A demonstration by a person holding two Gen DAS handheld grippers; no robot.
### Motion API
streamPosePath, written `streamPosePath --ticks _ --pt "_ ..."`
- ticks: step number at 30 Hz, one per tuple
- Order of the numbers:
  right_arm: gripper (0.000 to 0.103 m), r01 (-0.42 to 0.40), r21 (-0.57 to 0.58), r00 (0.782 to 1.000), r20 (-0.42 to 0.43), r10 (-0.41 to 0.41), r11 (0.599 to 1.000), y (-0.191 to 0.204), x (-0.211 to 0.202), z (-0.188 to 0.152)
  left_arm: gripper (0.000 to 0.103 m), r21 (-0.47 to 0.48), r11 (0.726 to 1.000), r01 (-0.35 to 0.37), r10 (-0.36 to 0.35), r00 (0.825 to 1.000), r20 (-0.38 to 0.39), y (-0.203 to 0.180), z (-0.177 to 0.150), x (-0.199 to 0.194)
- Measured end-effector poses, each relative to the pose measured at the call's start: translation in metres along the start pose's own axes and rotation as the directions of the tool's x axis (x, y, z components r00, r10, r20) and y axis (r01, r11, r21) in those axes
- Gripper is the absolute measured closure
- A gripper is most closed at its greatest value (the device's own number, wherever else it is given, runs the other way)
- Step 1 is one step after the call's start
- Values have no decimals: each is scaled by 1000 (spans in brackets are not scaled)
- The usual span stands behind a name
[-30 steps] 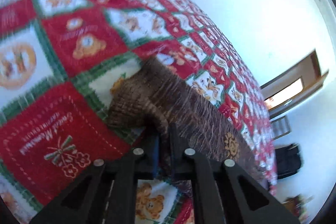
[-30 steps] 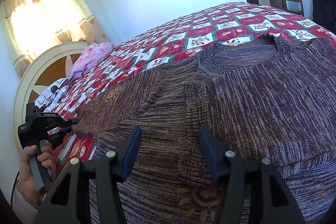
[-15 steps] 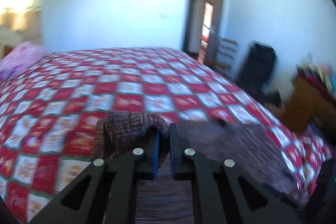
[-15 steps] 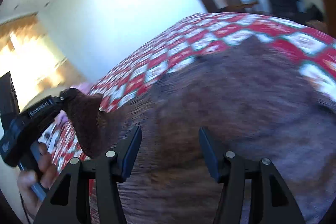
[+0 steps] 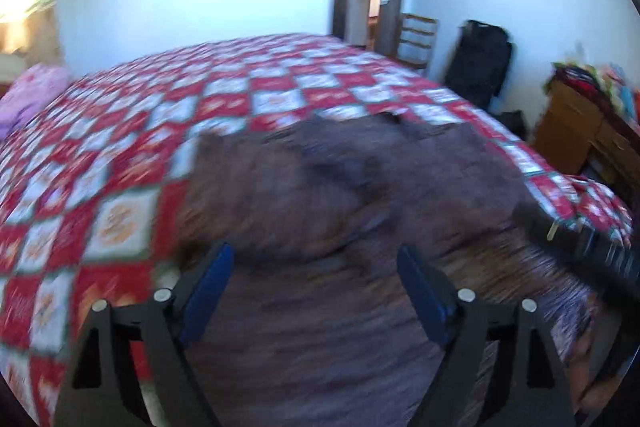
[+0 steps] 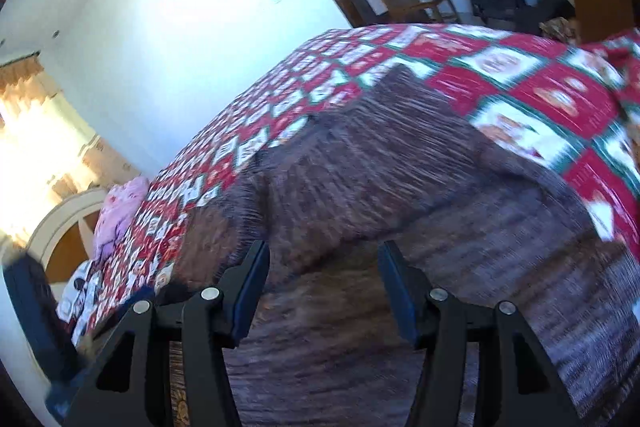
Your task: Fold small clothes
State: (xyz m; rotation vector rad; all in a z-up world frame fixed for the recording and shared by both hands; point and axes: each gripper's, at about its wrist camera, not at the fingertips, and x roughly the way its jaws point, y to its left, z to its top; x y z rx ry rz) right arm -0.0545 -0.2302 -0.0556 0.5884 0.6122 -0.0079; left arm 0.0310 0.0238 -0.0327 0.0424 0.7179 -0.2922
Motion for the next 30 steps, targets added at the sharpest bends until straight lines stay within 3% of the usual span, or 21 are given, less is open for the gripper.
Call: streamPosePath --ticks 3,6,9,10,11,13,15,18,19,20,22,24,26,30 --pt "45 -20 -78 1000 -13 19 997 25 15 12 17 -69 996 -60 58 998 -40 27 -13 6" --pt "45 -12 -268 999 -41 1 963 69 38 18 17 -108 988 -107 99 992 -82 41 -24 21" --pt "45 47 -543 996 -34 -78 839 118 67 15 17 -128 984 -124 111 988 -105 43 -33 30" --pt "45 85 -625 993 -9 -116 776 132 80 12 16 -115 984 -133 123 989 -85 40 -36 30" --pt "45 96 -667 991 -5 -133 739 139 92 12 15 -102 985 -138 131 989 -71 37 -39 27" --pt "45 136 -719 980 -2 -198 682 147 119 11 12 -94 986 -138 134 990 -53 35 -43 27" --pt "45 116 -737 974 -46 -221 666 144 140 12 9 -106 987 -120 115 992 -49 39 -45 26" --pt "45 49 -740 951 -171 -257 671 128 167 13 5 -102 990 -101 96 994 -50 41 -44 27" --pt "45 74 -742 952 -147 -269 667 123 166 14 5 -100 990 -99 95 994 -49 41 -44 28" --pt "45 167 -713 952 -62 -299 681 113 157 24 4 -99 990 -97 93 995 -46 41 -44 28" --pt "45 299 -579 933 11 -360 758 85 142 46 2 -100 991 -91 87 995 -43 41 -43 29" --pt "45 363 -368 922 10 -387 856 46 122 66 0 -94 991 -90 86 995 -44 40 -43 31" --pt "45 370 -265 925 16 -379 891 23 102 70 0 -92 992 -91 87 995 -44 39 -42 32" --pt "45 351 -290 933 33 -357 890 23 89 63 0 -92 991 -92 89 995 -43 39 -43 32"
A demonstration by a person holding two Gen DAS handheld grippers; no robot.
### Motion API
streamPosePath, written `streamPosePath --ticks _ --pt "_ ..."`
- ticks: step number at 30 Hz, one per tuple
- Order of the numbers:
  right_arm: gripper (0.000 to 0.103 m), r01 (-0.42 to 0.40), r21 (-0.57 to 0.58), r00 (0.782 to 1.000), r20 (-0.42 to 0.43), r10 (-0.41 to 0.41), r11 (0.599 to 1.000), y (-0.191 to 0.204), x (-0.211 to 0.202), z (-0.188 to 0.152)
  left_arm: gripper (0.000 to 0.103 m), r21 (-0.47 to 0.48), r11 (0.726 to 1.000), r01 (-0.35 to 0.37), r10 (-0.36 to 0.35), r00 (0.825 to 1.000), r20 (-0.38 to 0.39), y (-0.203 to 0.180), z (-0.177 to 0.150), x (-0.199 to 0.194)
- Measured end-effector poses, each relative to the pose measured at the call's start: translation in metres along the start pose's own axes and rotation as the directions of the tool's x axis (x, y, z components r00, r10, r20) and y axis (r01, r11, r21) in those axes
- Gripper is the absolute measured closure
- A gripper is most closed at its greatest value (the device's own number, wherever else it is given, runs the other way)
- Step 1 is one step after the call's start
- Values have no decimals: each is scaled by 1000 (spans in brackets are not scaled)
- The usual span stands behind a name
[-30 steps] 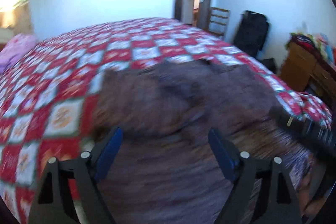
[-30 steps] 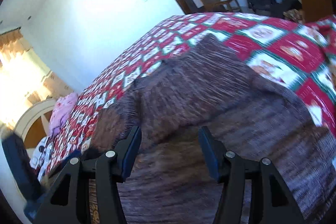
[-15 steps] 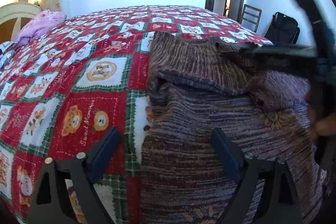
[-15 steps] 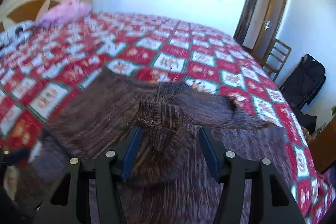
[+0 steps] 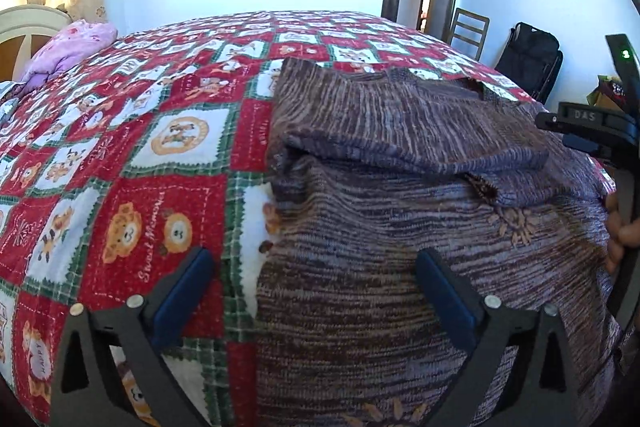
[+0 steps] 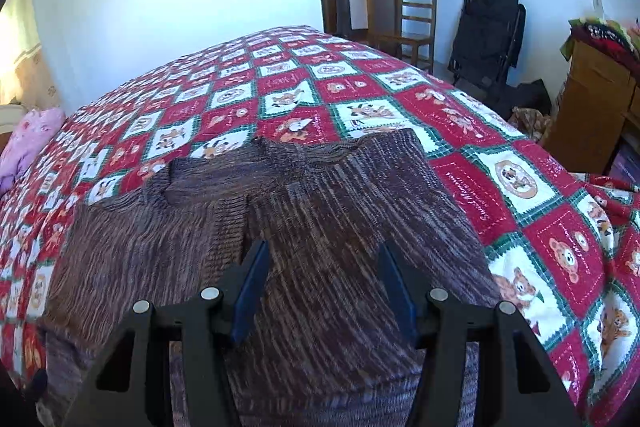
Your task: Fold small clothes
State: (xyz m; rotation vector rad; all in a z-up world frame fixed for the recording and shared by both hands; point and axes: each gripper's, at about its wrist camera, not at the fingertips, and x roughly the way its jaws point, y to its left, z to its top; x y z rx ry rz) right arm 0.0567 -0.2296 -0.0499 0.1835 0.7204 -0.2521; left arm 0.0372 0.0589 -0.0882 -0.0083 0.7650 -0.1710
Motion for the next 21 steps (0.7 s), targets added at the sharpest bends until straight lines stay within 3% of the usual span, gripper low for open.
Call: streamPosePath --ticks 2,4,6,8,10,11,16,21 --pt "45 -83 -7 997 -5 83 997 8 -8 -3 0 1 1000 -1 1 1000 0 0 0 0" --pt "45 -115 -50 993 -6 115 992 19 -13 -9 0 1 1000 -1 1 1000 1 0 0 0" --pt "45 -146 -159 989 -17 145 976 44 -16 -20 0 2 1000 -1 1 1000 3 0 0 0" --pt "45 -165 -249 986 -68 153 954 62 -11 -34 0 2 1000 -1 0 1000 3 0 0 0" --pt "45 -160 -275 984 -122 130 948 66 -7 -48 0 3 1000 0 0 1000 2 0 0 0" --pt "45 -157 -272 985 -108 132 949 62 -11 -52 0 5 1000 3 -3 1000 2 -1 0 0" --pt "45 -133 -228 988 -112 110 964 21 -59 -66 0 51 998 39 -38 999 -18 1 -4 -7" --pt "45 -61 -79 998 -23 59 995 -77 -138 -73 0 118 991 55 -51 998 -34 10 -19 -31"
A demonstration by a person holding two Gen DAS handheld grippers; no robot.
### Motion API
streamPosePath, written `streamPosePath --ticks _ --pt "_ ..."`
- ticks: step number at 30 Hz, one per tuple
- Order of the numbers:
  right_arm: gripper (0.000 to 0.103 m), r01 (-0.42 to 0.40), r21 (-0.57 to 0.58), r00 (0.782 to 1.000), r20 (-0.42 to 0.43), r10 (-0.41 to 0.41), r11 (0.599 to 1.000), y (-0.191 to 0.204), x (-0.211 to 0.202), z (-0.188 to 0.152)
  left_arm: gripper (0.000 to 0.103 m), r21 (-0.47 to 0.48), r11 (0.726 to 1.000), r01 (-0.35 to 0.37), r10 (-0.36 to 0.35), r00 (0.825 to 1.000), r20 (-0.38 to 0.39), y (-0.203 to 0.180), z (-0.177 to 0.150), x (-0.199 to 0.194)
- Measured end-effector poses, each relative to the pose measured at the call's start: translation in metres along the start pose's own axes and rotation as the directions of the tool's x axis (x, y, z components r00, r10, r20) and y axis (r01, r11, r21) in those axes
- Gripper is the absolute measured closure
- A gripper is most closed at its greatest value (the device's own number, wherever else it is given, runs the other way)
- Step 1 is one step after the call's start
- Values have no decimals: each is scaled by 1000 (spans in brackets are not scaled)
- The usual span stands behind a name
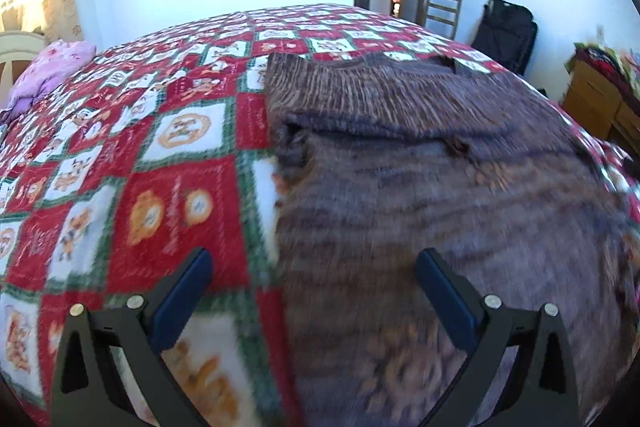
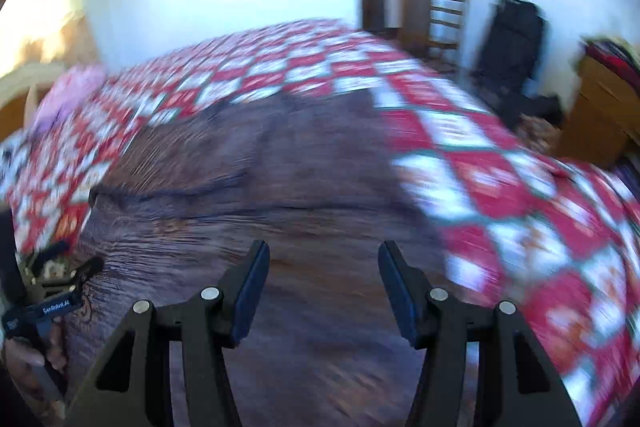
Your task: Fold small clothes
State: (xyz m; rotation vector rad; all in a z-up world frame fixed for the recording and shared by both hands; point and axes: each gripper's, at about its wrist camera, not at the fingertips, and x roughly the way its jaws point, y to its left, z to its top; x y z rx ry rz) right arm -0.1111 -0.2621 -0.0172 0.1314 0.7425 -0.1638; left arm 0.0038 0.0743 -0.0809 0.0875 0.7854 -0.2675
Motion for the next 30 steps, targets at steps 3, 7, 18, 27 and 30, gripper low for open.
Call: streamPosePath --ticks 3,7,18,27,30 --pt "45 -4 125 999 33 0 992 -55 -52 -17 0 14 999 39 -39 999 2 11 -16 -22" --pt "45 -38 175 997 67 26 984 -81 -99 -44 0 42 997 70 -70 998 0 25 -35 -51" --pt "45 -307 83 951 -3 308 948 -4 -84 -95 1 25 976 218 -215 973 -88 52 -96 -101" --pt "45 -376 86 927 11 376 923 22 -91 -123 18 -17 888 459 -454 873 -178 28 -111 -104" --pt "45 -365 81 931 19 365 928 21 -96 -123 28 -60 855 515 -512 821 -251 20 -112 -91"
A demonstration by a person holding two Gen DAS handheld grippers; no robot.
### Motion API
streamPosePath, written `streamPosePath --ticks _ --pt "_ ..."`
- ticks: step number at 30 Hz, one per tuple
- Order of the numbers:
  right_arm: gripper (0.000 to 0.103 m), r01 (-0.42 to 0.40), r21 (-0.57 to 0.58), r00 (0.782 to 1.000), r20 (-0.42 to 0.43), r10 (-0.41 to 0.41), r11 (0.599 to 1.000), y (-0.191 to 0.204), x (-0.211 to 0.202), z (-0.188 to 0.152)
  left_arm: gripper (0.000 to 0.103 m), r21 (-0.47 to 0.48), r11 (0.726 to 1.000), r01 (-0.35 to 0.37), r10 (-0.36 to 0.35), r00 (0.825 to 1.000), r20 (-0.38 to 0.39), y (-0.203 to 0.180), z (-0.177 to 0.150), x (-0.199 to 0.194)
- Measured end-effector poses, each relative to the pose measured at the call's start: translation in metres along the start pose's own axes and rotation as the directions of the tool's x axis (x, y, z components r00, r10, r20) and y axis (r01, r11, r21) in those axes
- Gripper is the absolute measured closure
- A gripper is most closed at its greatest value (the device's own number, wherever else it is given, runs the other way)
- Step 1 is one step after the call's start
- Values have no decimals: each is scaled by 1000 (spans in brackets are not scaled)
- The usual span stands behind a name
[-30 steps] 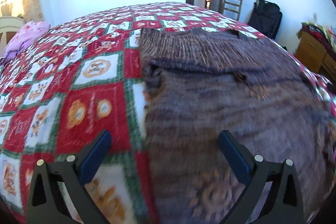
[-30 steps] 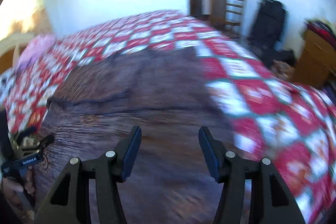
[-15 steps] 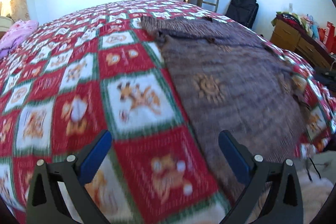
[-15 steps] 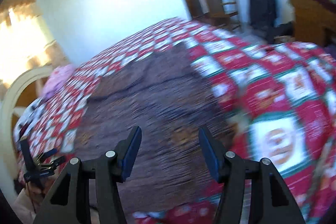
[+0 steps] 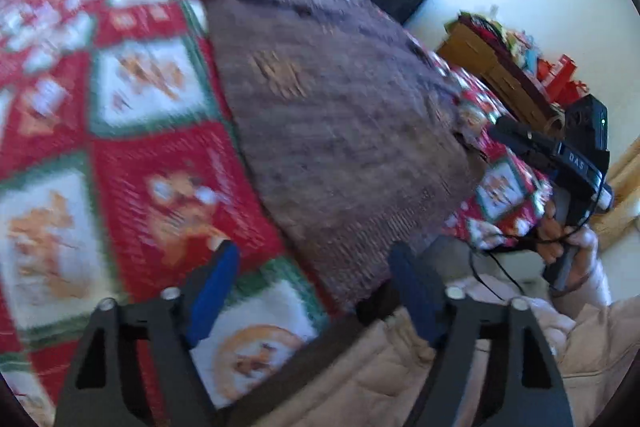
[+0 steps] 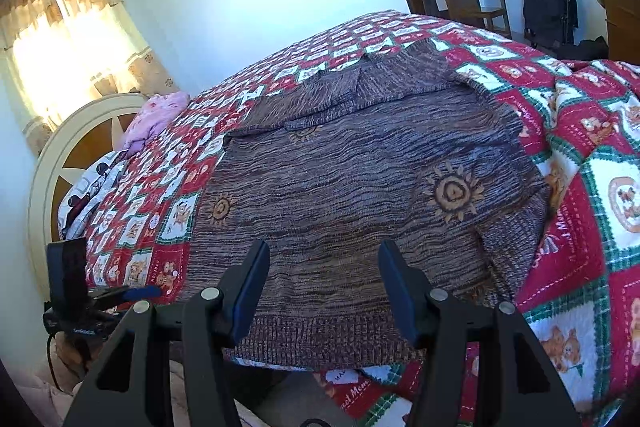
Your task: Fold small clothes
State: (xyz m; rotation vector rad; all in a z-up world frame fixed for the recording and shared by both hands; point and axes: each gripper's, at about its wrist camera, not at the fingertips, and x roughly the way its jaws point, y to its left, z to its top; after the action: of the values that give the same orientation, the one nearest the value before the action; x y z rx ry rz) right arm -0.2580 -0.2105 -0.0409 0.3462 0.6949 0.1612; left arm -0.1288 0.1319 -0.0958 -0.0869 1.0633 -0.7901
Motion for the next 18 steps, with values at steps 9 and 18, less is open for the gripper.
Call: streamPosePath --ticks 9,18 --pt "45 -25 -32 999 -25 24 999 12 6 -6 33 86 996 25 -20 998 -59 -30 -11 8" --pt "45 -32 -47 999 -28 31 998 19 7 -8 81 8 1000 -13 13 996 -83 -26 -6 12"
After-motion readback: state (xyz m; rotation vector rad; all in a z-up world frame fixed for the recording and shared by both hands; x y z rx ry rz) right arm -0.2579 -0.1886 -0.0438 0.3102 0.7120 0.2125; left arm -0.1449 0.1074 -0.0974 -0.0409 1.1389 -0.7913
